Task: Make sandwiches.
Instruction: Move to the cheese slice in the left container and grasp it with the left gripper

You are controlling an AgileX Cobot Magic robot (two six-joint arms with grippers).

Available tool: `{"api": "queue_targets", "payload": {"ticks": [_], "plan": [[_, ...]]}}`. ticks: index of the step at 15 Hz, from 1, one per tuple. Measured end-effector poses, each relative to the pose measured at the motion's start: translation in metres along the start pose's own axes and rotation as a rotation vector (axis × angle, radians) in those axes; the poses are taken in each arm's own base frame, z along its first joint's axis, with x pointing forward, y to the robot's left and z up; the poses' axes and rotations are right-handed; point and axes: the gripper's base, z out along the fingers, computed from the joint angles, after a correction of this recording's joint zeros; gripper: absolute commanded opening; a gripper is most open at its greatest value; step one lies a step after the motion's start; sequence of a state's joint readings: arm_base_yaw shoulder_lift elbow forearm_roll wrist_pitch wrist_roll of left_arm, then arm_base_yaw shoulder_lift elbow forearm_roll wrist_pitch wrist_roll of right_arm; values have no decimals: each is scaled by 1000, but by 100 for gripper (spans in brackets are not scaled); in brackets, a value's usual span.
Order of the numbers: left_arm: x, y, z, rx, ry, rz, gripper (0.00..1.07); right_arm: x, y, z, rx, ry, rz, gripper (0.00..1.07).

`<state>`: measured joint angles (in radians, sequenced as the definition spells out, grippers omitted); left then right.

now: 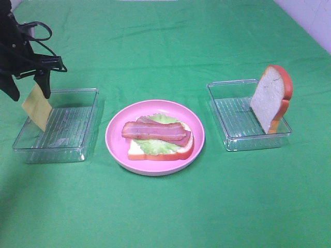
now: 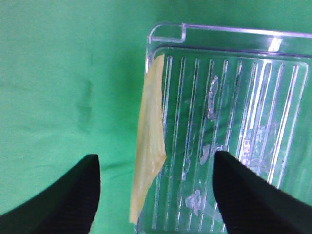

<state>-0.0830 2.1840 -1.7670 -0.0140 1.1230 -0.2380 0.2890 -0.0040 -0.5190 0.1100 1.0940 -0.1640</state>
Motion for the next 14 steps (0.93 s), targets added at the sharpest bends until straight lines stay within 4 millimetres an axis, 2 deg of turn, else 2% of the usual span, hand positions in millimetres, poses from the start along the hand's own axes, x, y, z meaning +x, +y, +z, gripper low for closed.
{"api": "queue_targets", "payload": {"ticks": [3,9,14], "plan": [[0,0,2,2,5,1,50,0,0,0,0,0,0,74],[0,-1,2,5,2,5,2,0,0,0,0,0,0,74],[0,-1,2,6,2,10,0,0,0,0,0,0,0,74]]}}
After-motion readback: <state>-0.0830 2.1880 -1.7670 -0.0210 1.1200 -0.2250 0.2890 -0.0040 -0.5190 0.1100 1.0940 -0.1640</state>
